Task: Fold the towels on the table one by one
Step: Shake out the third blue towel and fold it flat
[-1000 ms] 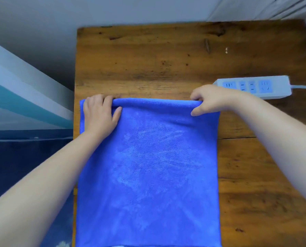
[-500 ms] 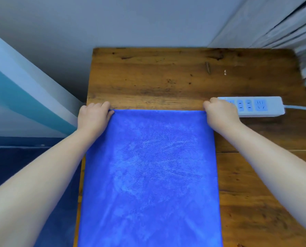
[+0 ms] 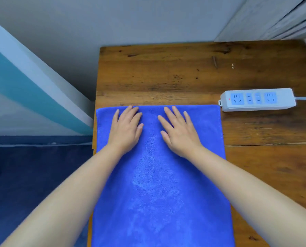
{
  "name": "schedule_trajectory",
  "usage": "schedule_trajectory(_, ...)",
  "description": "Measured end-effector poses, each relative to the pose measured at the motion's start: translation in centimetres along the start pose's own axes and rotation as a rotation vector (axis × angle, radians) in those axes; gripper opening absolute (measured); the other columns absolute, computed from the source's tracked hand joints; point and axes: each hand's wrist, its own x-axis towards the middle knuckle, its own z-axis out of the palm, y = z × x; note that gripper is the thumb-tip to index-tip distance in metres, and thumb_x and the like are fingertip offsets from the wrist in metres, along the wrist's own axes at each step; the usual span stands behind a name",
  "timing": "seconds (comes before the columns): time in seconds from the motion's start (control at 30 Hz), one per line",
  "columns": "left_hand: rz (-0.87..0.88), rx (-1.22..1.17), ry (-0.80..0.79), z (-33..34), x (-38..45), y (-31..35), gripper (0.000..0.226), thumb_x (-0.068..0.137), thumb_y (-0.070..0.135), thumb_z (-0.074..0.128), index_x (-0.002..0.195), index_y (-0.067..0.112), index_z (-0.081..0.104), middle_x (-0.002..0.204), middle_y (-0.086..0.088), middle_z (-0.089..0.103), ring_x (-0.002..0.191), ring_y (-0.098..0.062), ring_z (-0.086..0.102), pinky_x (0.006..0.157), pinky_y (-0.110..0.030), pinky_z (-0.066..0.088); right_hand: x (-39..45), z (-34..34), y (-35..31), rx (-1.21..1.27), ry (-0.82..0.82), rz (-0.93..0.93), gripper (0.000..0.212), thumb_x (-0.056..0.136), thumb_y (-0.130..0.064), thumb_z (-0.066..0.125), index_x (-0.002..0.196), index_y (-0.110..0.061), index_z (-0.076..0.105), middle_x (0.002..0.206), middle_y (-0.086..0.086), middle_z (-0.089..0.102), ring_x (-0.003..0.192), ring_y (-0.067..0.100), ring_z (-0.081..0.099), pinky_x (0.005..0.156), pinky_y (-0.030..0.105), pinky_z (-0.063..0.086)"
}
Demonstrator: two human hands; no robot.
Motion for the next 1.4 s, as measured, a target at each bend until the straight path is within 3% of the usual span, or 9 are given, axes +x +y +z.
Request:
schedule_trajectory(0.1,-0.111,0.002,-0.084,1.7,-1.0,-1.8,0.051,0.095,0.037,0.04,0.143,0.023,0.029,0.155,0.002,0.018,0.144,-0.019,0.008,0.114,-0.041,-0.001,0.4,1.2,1.2,-0.014,-0.025,0.044,0.053,0.096,-0.042,0.028,0.145,-0.028,0.013,0.156,-0.004,0.001,0.144,0.018,-0.003,0.114,0.042,-0.005)
schedule_trajectory(0.27,-0.305,0.023,-0.096,1.1,-1.0,-4.9,0.059,0.093,0.046,0.035,0.146,0.023,0.02,0.157,-0.001,0.008,0.144,-0.024,-0.001,0.114,-0.048,0.006,-0.6,0.0,6.7,-0.015,-0.007,0.228,0.054,0.096,-0.038,0.031,0.145,-0.024,0.014,0.156,-0.001,0.004,0.144,0.02,-0.001,0.115,0.038,-0.002)
schedule_trajectory(0.43,-0.334,0.038,-0.089,-0.7,0.7,-4.9,0.052,0.093,0.029,0.038,0.142,0.014,0.028,0.152,-0.011,0.022,0.14,-0.029,0.015,0.112,-0.045,0.016,-0.4,-3.1,8.0,-0.056,-0.061,0.176,0.061,0.087,-0.011,0.044,0.143,-0.01,0.021,0.152,0.01,0.022,0.138,0.029,0.02,0.112,0.04,0.017)
schedule_trajectory(0.53,-0.299,0.126,-0.06,-2.3,1.9,-4.7,0.045,0.083,0.014,0.047,0.126,0.004,0.047,0.127,-0.021,0.046,0.118,-0.037,0.04,0.1,-0.042,0.031,0.3,-4.9,7.6,-0.149,-0.014,0.266,0.056,0.077,0.002,0.051,0.131,-0.004,0.037,0.128,0.019,0.046,0.118,0.036,0.04,0.094,0.043,0.035)
schedule_trajectory(0.7,-0.224,0.245,-0.125,-4.1,1.9,-4.8,0.028,0.082,0.006,0.048,0.107,0.0,0.057,0.111,-0.023,0.055,0.108,-0.039,0.045,0.084,-0.043,0.04,0.0,-6.6,7.0,-0.189,-0.02,0.337,0.019,0.077,0.004,0.047,0.093,0.007,0.058,0.106,0.025,0.053,0.106,0.039,0.044,0.08,0.039,0.04)
schedule_trajectory(0.83,-0.112,0.198,-0.011,-4.2,-0.7,-5.1,0.022,0.084,0.001,0.045,0.101,-0.006,0.056,0.108,-0.025,0.052,0.104,-0.038,0.043,0.077,-0.044,0.039,-2.2,-6.7,7.2,-0.082,0.089,0.352,0.018,0.076,0.005,0.049,0.091,0.006,0.058,0.105,0.024,0.052,0.105,0.039,0.044,0.068,0.034,0.034)
schedule_trajectory(1.0,-0.049,0.124,0.086,-4.0,-5.3,-5.7,0.022,0.079,-0.007,0.046,0.097,-0.007,0.058,0.097,-0.029,0.057,0.093,-0.041,0.05,0.072,-0.046,0.039,-6.7,-5.8,6.7,-0.053,0.2,0.332,0.015,0.074,0.008,0.051,0.086,0.003,0.058,0.096,0.024,0.059,0.098,0.039,0.047,0.073,0.039,0.04)
schedule_trajectory(1.23,0.148,0.11,0.134,-4.7,-12.7,-4.7,0.015,0.06,-0.017,0.062,0.073,-0.009,0.063,0.067,-0.026,0.059,0.062,-0.041,0.057,0.052,-0.043,0.045,-13.9,-3.1,5.0,-0.064,0.398,0.241,0.014,0.067,0.015,0.052,0.077,0.009,0.06,0.078,0.028,0.059,0.085,0.042,0.05,0.065,0.041,0.037)
schedule_trajectory(1.4,0.203,0.092,0.174,-5.0,-17.9,-3.2,0.029,0.068,0.004,0.035,0.064,-0.007,0.062,0.057,-0.022,0.057,0.051,-0.035,0.055,0.044,-0.039,0.047,-19.1,-1.7,3.5,-0.082,0.514,0.124,0.017,0.051,0.021,0.059,0.062,0.008,0.059,0.062,0.026,0.057,0.067,0.042,0.057,0.057,0.037,0.042)
